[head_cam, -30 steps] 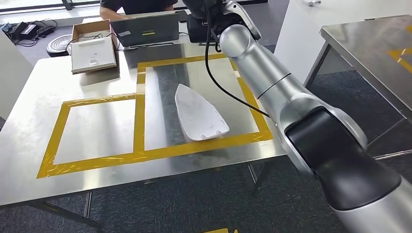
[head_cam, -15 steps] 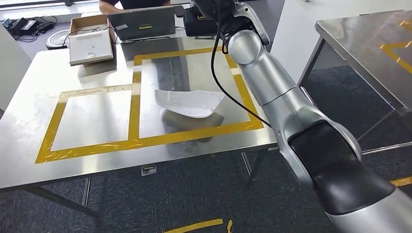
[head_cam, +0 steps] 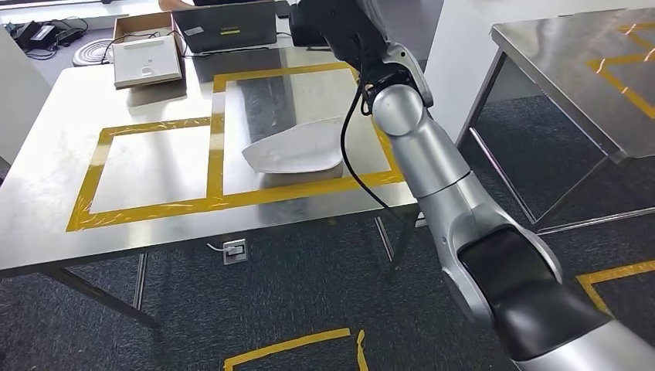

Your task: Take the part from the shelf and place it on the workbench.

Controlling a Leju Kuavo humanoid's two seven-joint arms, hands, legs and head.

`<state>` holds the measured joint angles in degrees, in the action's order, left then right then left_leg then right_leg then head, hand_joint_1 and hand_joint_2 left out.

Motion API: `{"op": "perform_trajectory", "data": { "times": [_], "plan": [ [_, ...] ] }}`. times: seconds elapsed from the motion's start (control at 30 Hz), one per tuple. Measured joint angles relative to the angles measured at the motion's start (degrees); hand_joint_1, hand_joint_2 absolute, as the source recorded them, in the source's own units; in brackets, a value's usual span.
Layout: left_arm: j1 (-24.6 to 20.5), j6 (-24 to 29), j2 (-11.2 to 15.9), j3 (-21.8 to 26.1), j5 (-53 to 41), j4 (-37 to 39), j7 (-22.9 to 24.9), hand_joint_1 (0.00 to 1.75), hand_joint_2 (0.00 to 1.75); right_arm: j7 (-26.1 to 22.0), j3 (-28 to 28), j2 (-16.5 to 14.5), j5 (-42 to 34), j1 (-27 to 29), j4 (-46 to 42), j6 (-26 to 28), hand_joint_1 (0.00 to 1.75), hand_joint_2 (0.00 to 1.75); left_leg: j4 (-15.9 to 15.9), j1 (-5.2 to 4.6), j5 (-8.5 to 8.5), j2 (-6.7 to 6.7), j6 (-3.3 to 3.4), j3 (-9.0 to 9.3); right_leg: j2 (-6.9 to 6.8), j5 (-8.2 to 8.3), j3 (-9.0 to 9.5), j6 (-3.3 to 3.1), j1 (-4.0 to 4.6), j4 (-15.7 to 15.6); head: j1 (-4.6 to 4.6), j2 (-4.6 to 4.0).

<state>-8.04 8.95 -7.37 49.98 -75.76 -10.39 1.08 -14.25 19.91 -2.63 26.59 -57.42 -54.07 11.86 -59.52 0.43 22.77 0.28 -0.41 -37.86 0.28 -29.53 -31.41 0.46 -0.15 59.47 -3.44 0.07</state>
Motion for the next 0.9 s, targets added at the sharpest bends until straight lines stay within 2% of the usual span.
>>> {"op": "perform_trajectory", "data": {
  "times": [0.07,0.1,0.13,0.17,0.23,0.27,0.3,0.33,0.37,0.43,0.47,0.5,0.57,0.6,0.63,0.67,0.73,0.77,0.8,0.83,0.87,0.9],
  "plan": [
    [0.10,0.01,-0.01,0.04,0.13,0.01,-0.13,0.00,0.00,-0.50,-0.59,0.11,-0.02,1.70,-2.11,0.06,0.00,0.00,0.13,0.14,-0.47,-0.03,-0.77,-0.12,-0.03,0.78,-0.41,-0.95,0.01,-0.31,-0.19,0.00],
    [0.17,0.01,0.00,0.07,0.21,0.01,-0.18,0.00,0.00,-0.63,-0.79,0.15,-0.04,2.39,-3.10,-0.01,0.00,0.00,-0.34,0.21,0.24,-0.07,-1.12,-0.47,-0.08,1.37,-0.74,-1.42,-0.07,-0.46,-0.12,0.00],
    [0.24,0.01,0.01,0.13,0.26,0.01,-0.26,0.00,0.00,-0.75,-0.94,0.17,-0.07,2.98,-4.08,-0.14,0.00,0.00,-1.79,0.26,1.97,-0.10,-1.43,-1.11,-0.11,2.02,-1.21,-1.82,-0.18,-0.65,-0.05,0.00],
    [0.28,0.02,0.02,0.21,0.31,0.01,-0.34,0.00,0.00,-0.85,-1.04,0.19,-0.09,3.50,-5.01,-0.27,0.00,0.00,-4.37,0.32,4.51,-0.12,-1.66,-1.99,-0.13,2.65,-1.81,-2.12,-0.27,-0.74,0.03,0.00],
    [0.29,0.03,0.01,0.38,0.37,0.01,-0.52,0.00,0.00,-0.91,-1.22,0.37,-0.11,4.86,-6.88,-0.44,0.00,0.00,-11.54,0.34,9.49,-0.14,-2.04,-3.88,-0.09,3.73,-3.16,-2.32,-0.25,-0.72,0.14,0.00],
    [0.29,0.04,-0.01,0.44,0.40,0.01,-0.57,0.00,0.00,-0.93,-1.27,0.54,-0.14,5.71,-7.78,-0.45,0.00,0.00,-14.40,0.35,10.50,-0.14,-2.15,-4.22,-0.09,4.26,-3.85,-2.28,-0.23,-0.68,0.15,0.00],
    [0.29,0.05,-0.02,0.48,0.43,0.01,-0.60,0.00,0.00,-0.98,-1.31,0.80,-0.20,6.57,-8.66,-0.45,0.00,0.00,-15.65,0.35,10.32,-0.14,-2.18,-3.77,-0.11,4.79,-4.57,-2.18,-0.23,-0.62,0.15,0.00],
    [0.28,0.07,-0.02,0.50,0.45,0.01,-0.60,0.00,0.00,-1.06,-1.40,1.15,-0.31,7.39,-9.51,-0.45,0.00,0.00,-14.87,0.36,9.22,-0.13,-2.15,-2.31,-0.12,5.32,-5.30,-2.03,-0.24,-0.54,0.15,0.01],
    [0.27,0.09,-0.02,0.53,0.46,0.00,-0.60,0.00,0.00,-1.15,-1.57,1.55,-0.48,8.13,-10.34,-0.45,0.00,0.00,-12.16,0.36,7.85,-0.13,-2.03,0.13,-0.13,5.82,-5.97,-1.84,-0.26,-0.43,0.16,0.01],
    [0.19,0.14,-0.02,0.58,0.45,-0.03,-0.60,0.00,0.00,-1.42,-2.17,2.42,-0.83,9.36,-11.90,-0.39,0.00,0.00,-4.51,0.24,7.27,-0.26,-1.54,5.71,-0.17,6.71,-6.99,-1.30,-0.22,-0.22,0.10,0.01],
    [0.19,0.19,-0.02,0.61,0.39,-0.05,-0.59,0.00,0.00,-1.63,-2.47,2.83,-0.90,9.92,-12.53,-0.31,0.00,0.00,-1.72,0.11,7.60,-0.36,-1.18,7.39,-0.19,7.19,-7.23,-0.95,-0.20,-0.21,0.08,0.00],
    [0.19,0.26,-0.02,0.63,0.29,-0.06,-0.51,0.00,0.00,-1.86,-2.73,3.25,-0.82,10.51,-13.01,-0.14,0.00,0.00,-0.21,-0.09,8.02,-0.47,-0.76,8.13,-0.21,7.71,-7.34,-0.56,-0.19,-0.33,0.07,0.00],
    [0.24,0.40,-0.04,0.64,0.04,-0.06,-0.22,0.00,0.00,-2.24,-3.38,4.06,-0.30,12.06,-13.74,0.40,0.00,0.00,0.38,-0.22,7.26,-0.50,0.27,7.64,-0.18,8.73,-7.42,0.28,-0.29,-0.77,0.13,0.00],
    [0.23,0.44,-0.06,0.64,-0.06,-0.07,-0.05,0.00,0.00,-2.32,-3.84,4.47,0.07,12.92,-14.08,0.64,0.00,0.00,0.53,-0.18,6.64,-0.43,0.80,7.30,-0.15,8.34,-7.70,0.64,-0.38,-0.61,0.12,0.00],
    [0.21,0.47,-0.08,0.64,-0.13,-0.10,0.04,0.00,0.00,-2.40,-4.37,4.84,0.43,13.73,-14.42,0.82,0.00,0.00,0.73,-0.07,5.88,-0.34,1.31,6.77,-0.11,6.90,-8.28,0.97,-0.44,0.42,0.06,0.00],
    [0.21,0.49,-0.10,0.64,-0.19,-0.12,0.08,0.00,0.00,-2.48,-4.91,5.17,0.73,14.45,-14.75,0.90,0.00,0.00,0.88,0.01,5.07,-0.25,1.69,6.07,-0.09,4.39,-9.18,1.23,-0.51,2.73,-0.01,0.00],
    [0.29,0.52,-0.08,0.64,-0.33,-0.16,0.13,0.00,0.00,-2.69,-5.84,5.64,1.11,15.78,-15.45,0.97,0.00,0.00,0.82,-0.11,3.60,-0.18,2.07,4.32,-0.09,-1.31,-11.19,1.62,-0.50,9.98,-0.14,0.00],
    [0.35,0.52,-0.09,0.64,-0.38,-0.16,0.15,0.00,0.00,-2.79,-6.19,5.80,1.26,16.41,-15.75,0.98,0.00,0.00,0.75,-0.17,2.92,-0.15,2.11,3.37,-0.08,-2.81,-11.74,1.71,-0.49,13.38,-0.15,0.00],
    [0.38,0.53,-0.09,0.64,-0.41,-0.15,0.16,0.00,0.00,-2.88,-6.43,6.00,1.51,16.97,-16.00,0.93,0.00,0.00,0.67,-0.23,2.26,-0.12,2.12,2.43,-0.08,-2.91,-11.50,1.70,-0.47,15.25,-0.16,0.00],
    [0.39,0.54,-0.09,0.64,-0.42,-0.16,0.16,0.00,0.00,-2.97,-6.57,6.23,1.87,17.40,-16.24,0.84,0.00,0.00,0.55,-0.26,1.62,-0.08,2.09,1.50,-0.08,-1.94,-10.27,1.61,-0.45,15.20,-0.16,0.00],
    [0.38,0.54,-0.10,0.64,-0.42,-0.16,0.15,0.00,0.00,-3.03,-6.65,6.47,2.28,17.69,-16.48,0.74,0.00,0.00,0.43,-0.28,1.02,-0.07,2.02,0.63,-0.09,-0.54,-7.94,1.44,-0.40,13.04,-0.19,0.00],
    [0.37,0.54,-0.13,0.64,-0.42,-0.16,0.13,0.00,0.00,-3.12,-6.66,6.73,2.72,17.86,-16.74,0.69,0.00,0.00,0.30,-0.28,0.43,-0.05,1.89,-0.10,-0.09,0.17,-4.80,1.17,-0.29,9.26,-0.23,0.00]
  ]
}}
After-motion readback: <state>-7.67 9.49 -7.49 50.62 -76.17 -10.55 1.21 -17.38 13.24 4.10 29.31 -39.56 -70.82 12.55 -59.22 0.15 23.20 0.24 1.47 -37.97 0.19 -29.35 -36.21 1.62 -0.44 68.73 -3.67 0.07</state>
